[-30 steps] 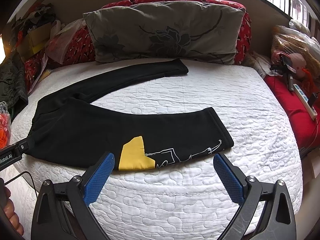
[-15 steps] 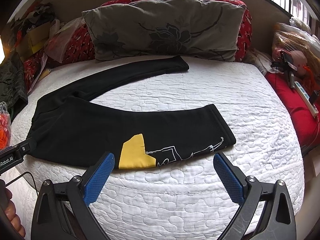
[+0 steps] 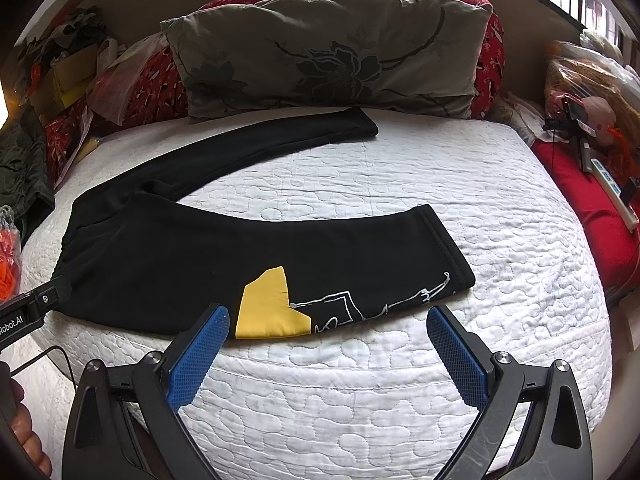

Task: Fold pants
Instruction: 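Grasp the waistband with the left gripper while the right gripper grasps the leg hem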

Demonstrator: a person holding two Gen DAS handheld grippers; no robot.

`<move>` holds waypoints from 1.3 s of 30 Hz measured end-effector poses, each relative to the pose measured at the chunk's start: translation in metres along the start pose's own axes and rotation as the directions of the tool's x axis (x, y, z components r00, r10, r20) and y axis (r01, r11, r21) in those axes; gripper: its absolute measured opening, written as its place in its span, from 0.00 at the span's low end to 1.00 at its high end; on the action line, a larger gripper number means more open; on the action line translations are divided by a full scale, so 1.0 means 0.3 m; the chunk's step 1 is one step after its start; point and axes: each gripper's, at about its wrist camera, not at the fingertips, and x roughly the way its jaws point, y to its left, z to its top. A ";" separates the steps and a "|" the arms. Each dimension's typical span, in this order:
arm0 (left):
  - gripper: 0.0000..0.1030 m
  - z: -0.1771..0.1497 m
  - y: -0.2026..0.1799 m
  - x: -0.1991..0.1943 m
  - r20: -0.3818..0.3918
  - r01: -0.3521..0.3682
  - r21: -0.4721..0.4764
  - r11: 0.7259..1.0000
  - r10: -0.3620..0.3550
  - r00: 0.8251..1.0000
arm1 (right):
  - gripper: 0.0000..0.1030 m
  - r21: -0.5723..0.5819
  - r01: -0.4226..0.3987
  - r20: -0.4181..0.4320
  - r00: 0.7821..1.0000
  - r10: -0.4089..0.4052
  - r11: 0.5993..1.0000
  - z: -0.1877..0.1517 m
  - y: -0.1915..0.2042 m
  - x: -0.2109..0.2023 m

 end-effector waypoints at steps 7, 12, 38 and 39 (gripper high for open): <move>1.00 0.168 0.067 0.085 -0.109 0.023 -0.020 1.000 -0.025 0.994 | 0.97 0.046 -0.068 -0.019 0.997 0.069 0.997 0.184 -0.084 0.078; 1.00 0.392 0.212 0.187 -0.168 0.027 -0.075 0.997 -0.039 0.985 | 0.97 0.073 -0.043 -0.022 0.999 0.045 0.996 0.476 -0.210 0.233; 0.87 0.659 0.464 0.696 -0.382 0.092 -0.259 0.961 -0.189 0.905 | 0.17 -0.108 -0.112 -0.214 0.973 0.087 0.988 0.855 -0.133 0.891; 0.75 0.670 0.467 0.690 -0.380 0.093 -0.258 0.962 -0.190 0.905 | 0.13 -0.105 -0.113 -0.206 0.975 0.089 0.988 0.854 -0.134 0.885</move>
